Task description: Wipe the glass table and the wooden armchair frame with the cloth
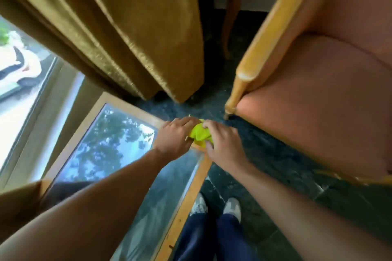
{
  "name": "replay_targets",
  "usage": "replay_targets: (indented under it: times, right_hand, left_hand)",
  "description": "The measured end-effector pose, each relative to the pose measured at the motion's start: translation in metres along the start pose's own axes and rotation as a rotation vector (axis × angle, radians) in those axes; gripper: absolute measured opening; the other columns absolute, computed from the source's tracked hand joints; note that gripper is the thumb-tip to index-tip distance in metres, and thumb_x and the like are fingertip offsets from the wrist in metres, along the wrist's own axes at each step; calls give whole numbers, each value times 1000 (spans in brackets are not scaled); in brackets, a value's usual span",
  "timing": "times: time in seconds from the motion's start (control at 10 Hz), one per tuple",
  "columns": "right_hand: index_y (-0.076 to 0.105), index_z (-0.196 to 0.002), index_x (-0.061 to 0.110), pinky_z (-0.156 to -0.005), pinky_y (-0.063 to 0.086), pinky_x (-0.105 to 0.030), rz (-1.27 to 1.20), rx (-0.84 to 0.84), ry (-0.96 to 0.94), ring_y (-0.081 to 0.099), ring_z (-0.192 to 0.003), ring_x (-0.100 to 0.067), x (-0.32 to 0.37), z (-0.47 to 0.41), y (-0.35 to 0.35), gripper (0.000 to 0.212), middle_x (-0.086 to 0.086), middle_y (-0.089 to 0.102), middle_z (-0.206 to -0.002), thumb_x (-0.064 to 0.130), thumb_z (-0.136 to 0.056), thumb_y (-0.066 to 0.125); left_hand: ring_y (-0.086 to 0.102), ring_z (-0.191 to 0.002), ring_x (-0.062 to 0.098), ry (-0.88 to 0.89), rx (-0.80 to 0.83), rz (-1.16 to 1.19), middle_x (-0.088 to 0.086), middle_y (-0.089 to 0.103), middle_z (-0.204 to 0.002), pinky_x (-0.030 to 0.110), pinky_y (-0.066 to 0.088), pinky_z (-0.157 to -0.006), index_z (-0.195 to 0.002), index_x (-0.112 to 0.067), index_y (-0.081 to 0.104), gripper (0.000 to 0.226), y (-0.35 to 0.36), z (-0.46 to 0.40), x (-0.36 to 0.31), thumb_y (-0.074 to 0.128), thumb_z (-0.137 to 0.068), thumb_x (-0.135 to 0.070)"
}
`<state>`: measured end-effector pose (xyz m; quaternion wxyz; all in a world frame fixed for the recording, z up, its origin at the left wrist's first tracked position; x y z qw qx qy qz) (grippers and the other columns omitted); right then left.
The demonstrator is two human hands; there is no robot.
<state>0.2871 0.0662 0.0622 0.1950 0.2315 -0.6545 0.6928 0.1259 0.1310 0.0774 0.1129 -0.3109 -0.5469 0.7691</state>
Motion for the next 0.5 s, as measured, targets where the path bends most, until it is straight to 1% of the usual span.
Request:
replay_targets:
  times: [0.1, 0.2, 0.3, 0.4, 0.5]
  right_hand:
    - [55, -127, 23, -99, 39, -43, 137, 161, -108, 52, -133, -18, 13, -2, 92, 50, 2, 64, -133, 7, -80, 60]
    - [32, -151, 19, -118, 22, -49, 327, 528, -223, 14, -154, -23, 2, 21, 179, 54, 0, 21, -166, 7, -99, 35]
    - [17, -157, 12, -122, 15, -49, 287, 548, -158, -11, -153, -30, -9, 54, 227, 65, -2, -7, -167, -2, -94, 28]
    - [12, -158, 14, -121, 21, -44, 278, 662, -128, -17, -151, -25, -9, 47, 222, 83, 1, -13, -167, -2, -87, 51]
    - [31, -154, 20, -118, 32, -42, 207, 889, 13, 17, -153, -27, 18, -2, 173, 72, -1, 16, -167, 10, -86, 54]
  left_hand:
    - [44, -136, 30, -206, 97, 13, 4, 42, -153, 43, 43, -101, -146, -18, 41, 66, 64, 61, 57, 58, -82, -17]
    - [-1, -152, 27, -320, 415, -75, 2, -4, -166, 46, 19, -119, -156, -16, 1, 80, 144, 112, 78, 44, -88, -15]
    - [-16, -150, 26, -376, 438, -42, 1, -25, -162, 46, 10, -122, -154, -18, -16, 91, 195, 134, 73, 45, -86, -15]
    - [-15, -151, 27, -393, 467, -63, 3, -23, -162, 49, 13, -121, -154, -18, -13, 89, 195, 129, 75, 48, -90, -21]
    - [-2, -152, 29, -353, 585, -61, 5, -3, -166, 52, 22, -117, -156, -19, 8, 73, 142, 109, 71, 46, -94, -26]
Point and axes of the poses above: each hand's wrist, its own z-axis away from the middle knuckle, its own y-axis out of the palm, x = y × z, the point moved 1 cm from there along -z, towards the middle knuckle
